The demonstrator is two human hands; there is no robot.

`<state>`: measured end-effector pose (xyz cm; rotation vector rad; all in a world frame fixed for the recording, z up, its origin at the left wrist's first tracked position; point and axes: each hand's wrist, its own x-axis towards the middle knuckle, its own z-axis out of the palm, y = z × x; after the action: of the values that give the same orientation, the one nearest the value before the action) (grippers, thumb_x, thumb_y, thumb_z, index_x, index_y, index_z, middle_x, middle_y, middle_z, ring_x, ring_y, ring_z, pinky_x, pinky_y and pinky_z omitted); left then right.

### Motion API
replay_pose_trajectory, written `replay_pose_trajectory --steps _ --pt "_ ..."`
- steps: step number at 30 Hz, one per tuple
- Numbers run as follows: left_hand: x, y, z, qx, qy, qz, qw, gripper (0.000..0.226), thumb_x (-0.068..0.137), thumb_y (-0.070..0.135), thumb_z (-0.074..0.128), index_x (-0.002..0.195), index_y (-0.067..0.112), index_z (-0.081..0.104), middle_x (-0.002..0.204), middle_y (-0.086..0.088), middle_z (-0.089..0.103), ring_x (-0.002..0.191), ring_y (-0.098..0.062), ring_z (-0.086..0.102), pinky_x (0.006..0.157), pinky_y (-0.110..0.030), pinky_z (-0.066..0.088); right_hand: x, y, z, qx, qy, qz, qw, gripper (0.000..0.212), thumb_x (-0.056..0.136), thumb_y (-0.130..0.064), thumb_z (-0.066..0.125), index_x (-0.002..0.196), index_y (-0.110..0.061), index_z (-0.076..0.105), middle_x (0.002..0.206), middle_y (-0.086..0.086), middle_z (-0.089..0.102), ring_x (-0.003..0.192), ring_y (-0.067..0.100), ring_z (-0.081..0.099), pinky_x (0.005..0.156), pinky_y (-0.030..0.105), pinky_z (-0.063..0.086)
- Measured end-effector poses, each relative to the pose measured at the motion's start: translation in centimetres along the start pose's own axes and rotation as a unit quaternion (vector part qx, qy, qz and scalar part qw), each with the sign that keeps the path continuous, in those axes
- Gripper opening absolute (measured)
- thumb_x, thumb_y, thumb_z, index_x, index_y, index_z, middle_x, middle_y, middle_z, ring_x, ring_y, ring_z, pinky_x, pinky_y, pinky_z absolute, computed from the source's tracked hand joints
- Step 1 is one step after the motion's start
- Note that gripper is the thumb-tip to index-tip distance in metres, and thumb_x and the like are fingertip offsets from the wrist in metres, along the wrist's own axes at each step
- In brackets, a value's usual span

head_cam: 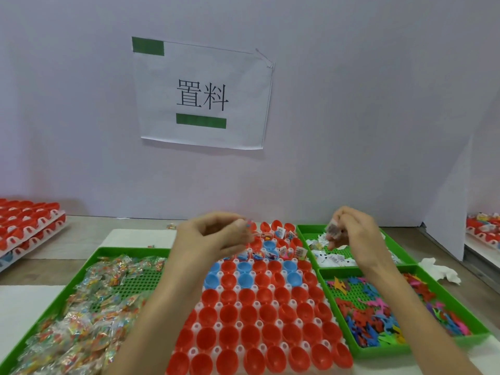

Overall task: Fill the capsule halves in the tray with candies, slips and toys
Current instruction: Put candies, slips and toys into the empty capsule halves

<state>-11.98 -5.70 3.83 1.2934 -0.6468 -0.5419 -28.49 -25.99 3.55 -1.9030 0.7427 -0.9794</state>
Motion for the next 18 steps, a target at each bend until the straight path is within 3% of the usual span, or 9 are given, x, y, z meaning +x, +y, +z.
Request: replay_pose_trajectory --steps 3,6,8,12,15,18 --pt "-1.0 0.2 2.1 -0.003 -0.043 -0.017 0.999 0.01 0.083 0.02 0.076 0.091 0.014 0.079 0.086 -0.007 0.079 0.081 -0.022 0.077 0.067 -0.021 0.06 -2.9 -4.7 0.8 0.033 -0.11 -0.086 0.99 0.02 0.082 -0.022 0.042 0.063 -0.019 0.049 0.064 0.008 0.058 0.057 0.018 0.057 0.058 0.036 0.051" --pt "-1.9 0.4 3.2 0.002 -0.08 -0.021 0.997 0.009 0.082 0.023 0.076 0.089 0.019 0.082 0.086 -0.006 0.079 0.08 -0.02 0.077 0.068 -0.02 0.059 -4.3 -7.1 0.9 0.015 -0.159 -0.129 0.979 0.016 0.081 -0.021 0.044 0.067 -0.018 0.05 0.061 0.006 0.06 0.053 0.017 0.059 0.055 0.036 0.052" --pt "-2.3 0.6 3.7 -0.008 -0.095 -0.017 0.995 0.012 0.08 0.027 0.076 0.089 0.022 0.082 0.087 -0.006 0.079 0.082 -0.02 0.077 0.07 -0.02 0.059 -4.5 -7.5 0.7 0.0 -0.169 -0.143 0.975 0.013 0.081 -0.02 0.05 0.069 -0.02 0.055 0.061 0.004 0.06 0.052 0.017 0.058 0.053 0.034 0.052" --pt "-2.6 0.7 4.6 -0.047 -0.102 -0.015 0.994 0.016 0.082 0.028 0.074 0.095 0.023 0.081 0.094 -0.009 0.079 0.089 -0.024 0.077 0.073 -0.021 0.06 -4.3 -7.0 0.7 -0.033 -0.16 -0.171 0.971 0.017 0.092 -0.016 0.066 0.082 -0.029 0.068 0.068 0.005 0.065 0.06 0.025 0.063 0.06 0.045 0.055" --pt "-2.6 0.8 5.1 -0.093 -0.096 -0.027 0.991 0.025 0.078 0.037 0.07 0.095 0.023 0.082 0.1 -0.009 0.079 0.093 -0.024 0.077 0.075 -0.023 0.06 -4.0 -6.3 0.9 -0.036 -0.127 -0.184 0.974 0.015 0.092 -0.016 0.069 0.099 -0.029 0.068 0.069 -0.002 0.066 0.063 0.017 0.066 0.064 0.037 0.057" --pt "-2.7 0.6 5.2 -0.072 -0.102 -0.008 0.992 0.025 0.073 0.037 0.075 0.096 0.027 0.081 0.1 -0.007 0.079 0.095 -0.023 0.076 0.076 -0.022 0.06 -4.0 -6.0 1.3 -0.036 -0.116 -0.19 0.974 0.014 0.092 -0.02 0.07 0.102 -0.03 0.067 0.07 -0.003 0.067 0.065 0.014 0.067 0.064 0.029 0.057"
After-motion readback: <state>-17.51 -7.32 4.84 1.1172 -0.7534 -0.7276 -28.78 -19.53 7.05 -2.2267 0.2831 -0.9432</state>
